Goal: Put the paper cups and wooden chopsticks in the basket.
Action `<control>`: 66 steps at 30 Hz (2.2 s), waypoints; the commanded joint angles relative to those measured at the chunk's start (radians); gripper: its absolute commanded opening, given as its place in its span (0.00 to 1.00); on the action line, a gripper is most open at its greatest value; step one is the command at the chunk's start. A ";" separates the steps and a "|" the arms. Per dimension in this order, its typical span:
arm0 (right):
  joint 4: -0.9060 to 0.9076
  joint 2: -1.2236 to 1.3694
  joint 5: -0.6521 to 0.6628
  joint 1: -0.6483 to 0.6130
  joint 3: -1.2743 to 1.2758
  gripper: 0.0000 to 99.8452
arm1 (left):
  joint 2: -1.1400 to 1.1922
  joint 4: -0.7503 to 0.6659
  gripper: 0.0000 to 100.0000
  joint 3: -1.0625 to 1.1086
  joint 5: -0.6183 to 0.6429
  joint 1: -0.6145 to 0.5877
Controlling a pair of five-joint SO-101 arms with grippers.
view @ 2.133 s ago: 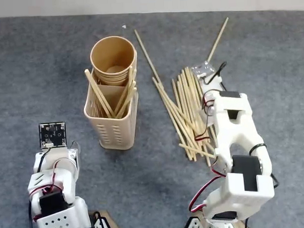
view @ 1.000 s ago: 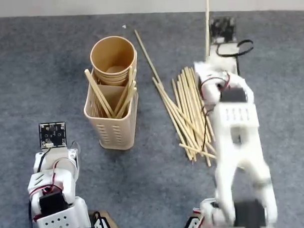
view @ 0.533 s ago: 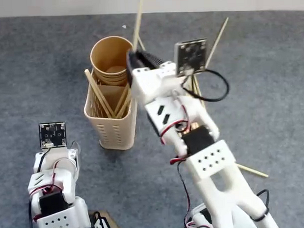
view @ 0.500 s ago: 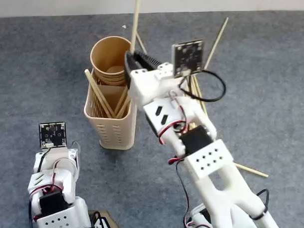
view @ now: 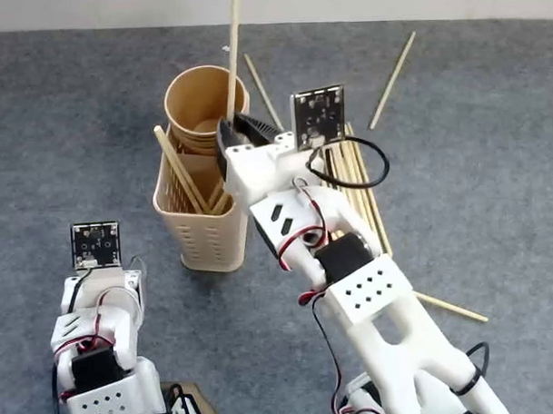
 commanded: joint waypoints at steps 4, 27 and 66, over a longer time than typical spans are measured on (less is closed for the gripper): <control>0.203 -0.070 0.109 -0.035 -0.114 0.17 | -0.005 -0.018 0.21 -0.002 -0.012 0.016; 0.621 -0.041 0.497 0.328 -0.216 0.17 | -0.005 -0.017 0.21 -0.002 -0.012 0.015; 0.386 0.769 0.798 0.615 -0.197 0.11 | -0.005 -0.020 0.21 0.007 -0.012 0.016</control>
